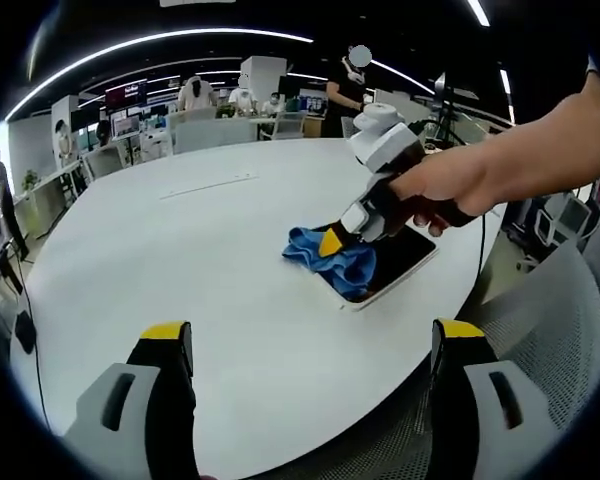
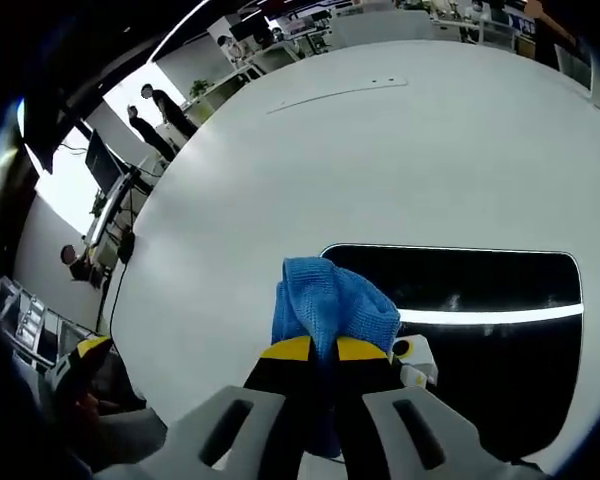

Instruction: Wipe the mirror surface with the cleaning cloth until all visible marks leave the cleaned area.

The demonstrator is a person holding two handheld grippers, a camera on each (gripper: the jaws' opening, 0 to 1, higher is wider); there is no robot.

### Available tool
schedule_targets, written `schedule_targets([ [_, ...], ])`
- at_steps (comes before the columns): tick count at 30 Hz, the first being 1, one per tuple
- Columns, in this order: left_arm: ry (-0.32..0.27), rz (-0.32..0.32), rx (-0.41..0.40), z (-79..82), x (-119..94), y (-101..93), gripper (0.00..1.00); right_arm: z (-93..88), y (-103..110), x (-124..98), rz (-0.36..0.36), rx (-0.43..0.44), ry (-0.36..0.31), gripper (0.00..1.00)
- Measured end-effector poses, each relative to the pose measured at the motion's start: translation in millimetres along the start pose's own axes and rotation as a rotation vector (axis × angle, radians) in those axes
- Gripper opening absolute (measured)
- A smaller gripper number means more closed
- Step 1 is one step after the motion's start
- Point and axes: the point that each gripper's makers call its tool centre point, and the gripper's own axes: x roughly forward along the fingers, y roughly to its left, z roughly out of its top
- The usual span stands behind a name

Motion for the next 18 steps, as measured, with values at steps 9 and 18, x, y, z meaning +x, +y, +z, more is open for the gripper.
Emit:
schedule_targets([
  [9,0.004,-0.001,0.003,-0.5,0,-0.3,0.99,-2.1,-2,-4,0.009,-0.019,-0.003,0.01],
  [18,0.01,-0.001,0.007,-1.9,1,0.0,0.99,-3.2,-15,-8,-0.001,-0.031,-0.019,0.01],
])
